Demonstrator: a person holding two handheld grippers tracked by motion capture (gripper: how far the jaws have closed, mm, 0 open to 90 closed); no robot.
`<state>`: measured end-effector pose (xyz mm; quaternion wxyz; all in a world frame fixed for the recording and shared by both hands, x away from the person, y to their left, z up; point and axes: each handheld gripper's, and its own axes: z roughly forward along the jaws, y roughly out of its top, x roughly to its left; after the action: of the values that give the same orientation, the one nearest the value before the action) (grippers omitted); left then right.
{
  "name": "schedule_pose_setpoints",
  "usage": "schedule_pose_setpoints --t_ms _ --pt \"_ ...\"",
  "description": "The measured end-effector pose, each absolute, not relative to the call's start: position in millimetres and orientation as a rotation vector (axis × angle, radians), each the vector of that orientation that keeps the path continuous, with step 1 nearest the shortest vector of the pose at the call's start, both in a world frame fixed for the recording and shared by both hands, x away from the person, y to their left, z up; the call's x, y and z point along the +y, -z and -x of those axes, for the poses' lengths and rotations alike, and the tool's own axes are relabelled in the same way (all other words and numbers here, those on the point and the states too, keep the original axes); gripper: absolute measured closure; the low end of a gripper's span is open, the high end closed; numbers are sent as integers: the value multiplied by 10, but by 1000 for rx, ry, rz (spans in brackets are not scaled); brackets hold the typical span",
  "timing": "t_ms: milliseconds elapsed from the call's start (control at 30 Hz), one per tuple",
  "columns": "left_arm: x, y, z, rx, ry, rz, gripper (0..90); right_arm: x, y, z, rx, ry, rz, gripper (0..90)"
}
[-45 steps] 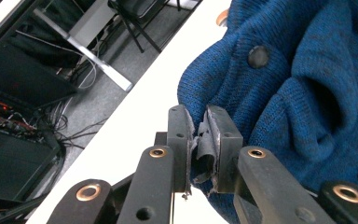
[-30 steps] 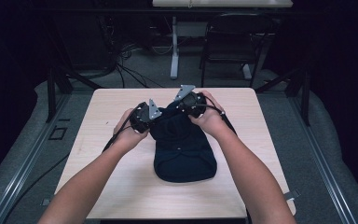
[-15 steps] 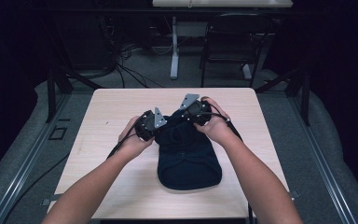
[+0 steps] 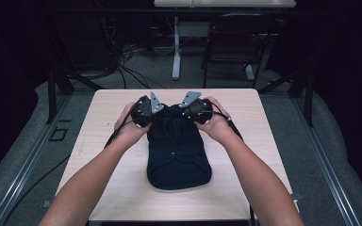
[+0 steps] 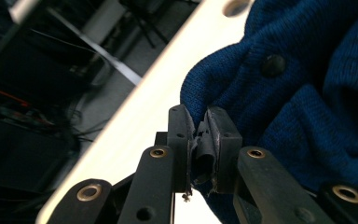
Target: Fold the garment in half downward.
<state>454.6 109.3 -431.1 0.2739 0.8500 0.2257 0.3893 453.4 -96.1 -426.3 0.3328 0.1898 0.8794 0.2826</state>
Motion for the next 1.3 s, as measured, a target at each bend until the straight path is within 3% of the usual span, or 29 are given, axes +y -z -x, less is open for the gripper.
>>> schedule_pose_setpoints --t_ms 133,400,567,1300 --pt "1129 4038 -4473 576 -1107 -2191 812 -1005 4071 -4508 2156 -848 -532 804" --pt "1104 4603 -4117 437 -1007 -2327 812 -1093 4459 -4248 2253 -792 -463 796" --pt "1137 4799 -4029 456 -944 -2334 811 -1101 4658 -4110 2291 -782 -451 796" --pt "1335 4822 -4022 441 -753 -2343 799 -1049 4639 -3825 2414 -821 -492 796"
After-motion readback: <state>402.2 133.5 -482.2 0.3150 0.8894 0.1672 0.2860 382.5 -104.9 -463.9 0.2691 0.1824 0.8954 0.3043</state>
